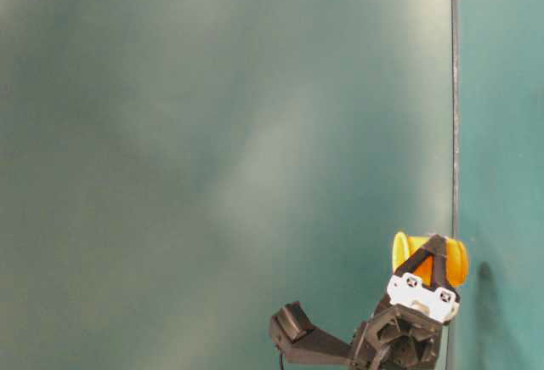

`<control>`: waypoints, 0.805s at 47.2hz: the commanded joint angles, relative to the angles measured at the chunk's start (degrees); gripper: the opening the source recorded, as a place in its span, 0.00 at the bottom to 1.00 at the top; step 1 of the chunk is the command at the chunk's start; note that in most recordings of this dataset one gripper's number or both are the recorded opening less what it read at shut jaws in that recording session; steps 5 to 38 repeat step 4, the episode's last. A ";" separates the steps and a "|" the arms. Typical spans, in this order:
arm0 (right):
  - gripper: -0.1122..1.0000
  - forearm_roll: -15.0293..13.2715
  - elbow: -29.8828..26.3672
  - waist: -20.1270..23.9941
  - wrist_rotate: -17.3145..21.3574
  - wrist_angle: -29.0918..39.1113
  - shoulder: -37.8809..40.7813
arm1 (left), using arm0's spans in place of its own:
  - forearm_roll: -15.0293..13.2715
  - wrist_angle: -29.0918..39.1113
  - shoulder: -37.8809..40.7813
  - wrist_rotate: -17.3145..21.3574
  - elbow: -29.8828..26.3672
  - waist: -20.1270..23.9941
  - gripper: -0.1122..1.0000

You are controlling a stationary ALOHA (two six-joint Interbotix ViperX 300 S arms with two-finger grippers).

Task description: Move the cup backward with left arm.

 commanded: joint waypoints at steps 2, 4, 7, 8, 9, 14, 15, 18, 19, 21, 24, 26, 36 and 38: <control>0.10 0.00 -1.93 -0.09 -0.09 -0.35 0.35 | 0.18 -0.35 -0.88 0.00 -0.97 0.09 0.67; 0.10 0.00 -1.93 -0.09 -0.09 -0.26 0.35 | 0.09 -0.35 -0.88 0.00 -0.97 0.18 0.67; 0.10 0.00 -1.93 -0.09 -0.09 -0.26 0.35 | 0.09 -0.35 -0.88 0.00 -0.97 0.18 0.67; 0.10 0.00 -1.93 -0.09 -0.09 -0.26 0.35 | 0.09 -0.35 -0.88 0.00 -0.97 0.18 0.67; 0.10 0.00 -1.93 -0.09 -0.09 -0.26 0.35 | 0.09 -0.35 -0.88 0.00 -0.97 0.18 0.67; 0.10 0.00 -1.93 -0.09 -0.09 -0.26 0.35 | 0.09 -0.35 -0.88 0.00 -0.97 0.18 0.67; 0.10 0.00 -1.93 -0.09 -0.09 -0.26 0.35 | 0.09 -0.35 -0.88 0.00 -0.97 0.18 0.67; 0.10 0.00 -1.93 -0.09 -0.09 -0.26 0.35 | 0.09 -0.35 -0.88 0.00 -0.97 0.18 0.67; 0.10 0.00 -1.93 -0.09 -0.09 -0.26 0.35 | 0.09 -0.35 -0.88 0.00 -0.97 0.18 0.67; 0.10 0.00 -1.93 -0.09 -0.09 -0.26 0.35 | 0.09 -0.35 -0.88 0.00 -0.97 0.18 0.67; 0.10 0.00 -1.93 -0.09 -0.09 -0.26 0.35 | 0.09 -0.35 -0.88 0.00 -0.97 0.18 0.67; 0.10 0.00 -1.93 -0.09 -0.09 -0.26 0.35 | 0.09 -0.35 -0.88 0.00 -0.97 0.18 0.67; 0.10 0.00 -1.93 -0.09 -0.09 -0.26 0.35 | 0.09 -0.35 -0.88 0.00 -0.97 0.18 0.67; 0.10 0.00 -1.93 -0.09 -0.09 -0.26 0.35 | 0.09 -0.35 -0.88 0.00 -0.97 0.18 0.67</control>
